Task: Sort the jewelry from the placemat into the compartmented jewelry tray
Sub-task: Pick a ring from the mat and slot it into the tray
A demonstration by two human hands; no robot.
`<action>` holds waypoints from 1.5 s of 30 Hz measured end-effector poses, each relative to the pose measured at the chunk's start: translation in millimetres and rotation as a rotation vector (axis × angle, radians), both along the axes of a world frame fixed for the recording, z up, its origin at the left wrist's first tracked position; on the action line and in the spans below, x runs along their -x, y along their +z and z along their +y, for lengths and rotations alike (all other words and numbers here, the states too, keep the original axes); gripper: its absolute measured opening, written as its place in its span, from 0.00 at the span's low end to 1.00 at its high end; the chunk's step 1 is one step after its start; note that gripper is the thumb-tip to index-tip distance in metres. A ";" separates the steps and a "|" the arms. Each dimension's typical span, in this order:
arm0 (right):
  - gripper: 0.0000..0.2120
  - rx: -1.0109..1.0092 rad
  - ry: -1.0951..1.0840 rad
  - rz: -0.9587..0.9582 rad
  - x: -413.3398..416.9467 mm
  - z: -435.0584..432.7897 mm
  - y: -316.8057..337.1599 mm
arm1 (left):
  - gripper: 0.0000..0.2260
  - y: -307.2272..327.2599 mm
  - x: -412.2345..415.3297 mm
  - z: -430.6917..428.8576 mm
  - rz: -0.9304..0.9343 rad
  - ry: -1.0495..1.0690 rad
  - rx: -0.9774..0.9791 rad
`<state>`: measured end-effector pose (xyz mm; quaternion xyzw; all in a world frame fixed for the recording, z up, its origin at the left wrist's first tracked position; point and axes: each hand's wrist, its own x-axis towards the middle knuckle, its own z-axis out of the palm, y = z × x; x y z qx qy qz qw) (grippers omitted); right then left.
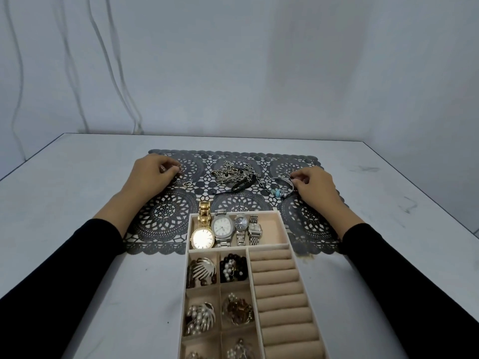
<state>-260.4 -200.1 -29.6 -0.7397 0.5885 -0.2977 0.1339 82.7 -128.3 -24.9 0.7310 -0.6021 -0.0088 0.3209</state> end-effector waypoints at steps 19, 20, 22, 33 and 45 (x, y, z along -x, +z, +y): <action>0.07 -0.086 0.021 -0.104 7.2 -16.9 6.3 | 0.05 -2.9 -10.8 -14.7 0.090 -0.088 -0.029; 0.07 -0.082 0.013 -0.116 7.2 -16.5 5.9 | 0.04 -3.5 -10.1 -13.6 0.078 -0.104 -0.010; 0.07 -0.084 0.001 -0.154 7.3 -16.1 4.7 | 0.04 -4.7 -9.2 -12.2 0.054 -0.128 0.025; 0.06 -0.086 0.015 -0.428 7.9 -1.8 3.4 | 0.06 -1.4 -1.5 1.3 0.063 -0.161 0.112; 0.06 -0.141 0.097 -0.745 8.1 47.1 14.3 | 0.06 11.8 31.0 39.2 0.444 -0.124 0.226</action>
